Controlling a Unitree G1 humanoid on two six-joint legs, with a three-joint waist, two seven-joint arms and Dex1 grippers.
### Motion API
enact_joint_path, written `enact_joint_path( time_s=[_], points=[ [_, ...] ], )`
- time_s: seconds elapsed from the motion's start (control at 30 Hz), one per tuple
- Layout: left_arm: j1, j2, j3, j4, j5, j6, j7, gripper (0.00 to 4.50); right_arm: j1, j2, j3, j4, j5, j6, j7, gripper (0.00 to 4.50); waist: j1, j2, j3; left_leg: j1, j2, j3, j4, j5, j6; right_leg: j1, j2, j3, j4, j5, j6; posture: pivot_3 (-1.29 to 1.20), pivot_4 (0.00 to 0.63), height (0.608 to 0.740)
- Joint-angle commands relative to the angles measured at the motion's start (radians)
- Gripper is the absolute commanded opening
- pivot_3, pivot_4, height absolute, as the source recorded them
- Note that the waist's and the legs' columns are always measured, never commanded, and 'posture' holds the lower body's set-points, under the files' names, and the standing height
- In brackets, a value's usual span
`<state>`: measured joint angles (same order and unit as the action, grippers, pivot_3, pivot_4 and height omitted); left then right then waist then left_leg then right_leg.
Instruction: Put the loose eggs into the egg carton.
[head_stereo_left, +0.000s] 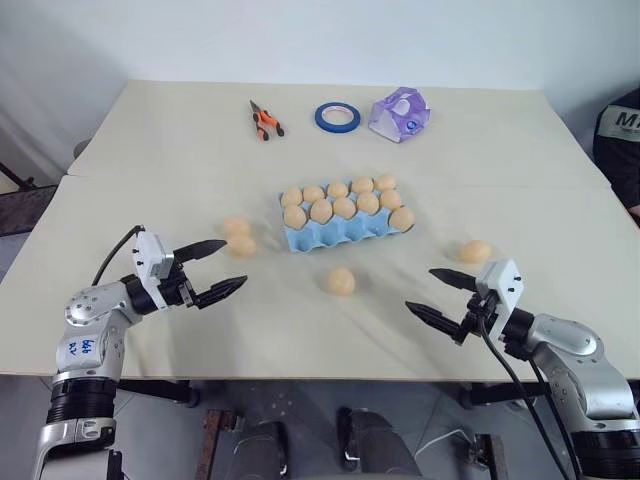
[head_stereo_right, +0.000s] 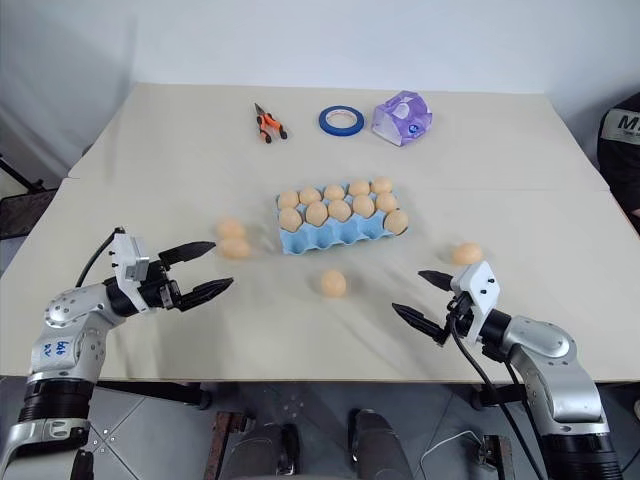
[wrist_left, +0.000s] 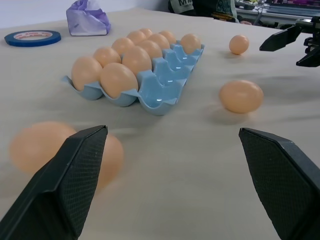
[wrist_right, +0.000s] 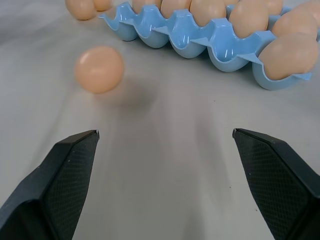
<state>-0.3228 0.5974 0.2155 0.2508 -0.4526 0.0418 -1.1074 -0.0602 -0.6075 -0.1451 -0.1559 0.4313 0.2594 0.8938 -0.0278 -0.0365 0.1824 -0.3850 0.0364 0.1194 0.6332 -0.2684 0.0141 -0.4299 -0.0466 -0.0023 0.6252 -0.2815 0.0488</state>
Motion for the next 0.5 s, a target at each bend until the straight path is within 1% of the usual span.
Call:
enact_joint_path(
  time_s=[0.03, 0.3, 0.43, 0.5],
  points=[
    [-0.023, -0.007, 0.004, 0.002, 0.005, -0.025, 0.016, 4.48, -0.008, 0.003, -0.049, -0.015, 0.022, -0.022, -0.019, 4.5, 0.0, 0.0, 0.0, 0.0, 0.0, 0.0, 0.0, 0.0, 0.0, 0.0, 0.0, 0.0, 0.0, 0.0, 0.0, 0.0, 0.15, 0.74],
    [-0.016, -0.012, 0.0, -0.022, -0.005, -0.009, 0.02, 4.48, -0.007, -0.003, -0.064, -0.011, 0.014, -0.019, -0.032, 4.5, 0.0, 0.0, 0.0, 0.0, 0.0, 0.0, 0.0, 0.001, 0.001, 0.0, 0.0, 0.0, 0.001, 0.0, 0.0, 0.0, 0.15, 0.74],
    [-0.024, -0.018, -0.005, -0.036, -0.016, 0.028, 0.031, 4.48, -0.027, -0.017, -0.094, 0.004, -0.014, -0.011, -0.097, 4.5, 0.0, 0.0, 0.0, 0.0, 0.0, 0.0, 0.002, 0.0, 0.001, 0.0, 0.0, 0.0, 0.001, 0.0, 0.0, 0.0, 0.15, 0.74],
    [-0.031, -0.011, -0.012, -0.039, -0.025, 0.05, 0.008, 4.48, -0.029, -0.022, -0.137, -0.013, -0.023, 0.009, -0.159, 4.5, 0.0, 0.0, 0.0, 0.0, 0.0, 0.0, 0.002, 0.0, 0.0, 0.0, 0.0, 0.0, 0.001, 0.0, 0.0, 0.0, 0.15, 0.74]
  ],
)
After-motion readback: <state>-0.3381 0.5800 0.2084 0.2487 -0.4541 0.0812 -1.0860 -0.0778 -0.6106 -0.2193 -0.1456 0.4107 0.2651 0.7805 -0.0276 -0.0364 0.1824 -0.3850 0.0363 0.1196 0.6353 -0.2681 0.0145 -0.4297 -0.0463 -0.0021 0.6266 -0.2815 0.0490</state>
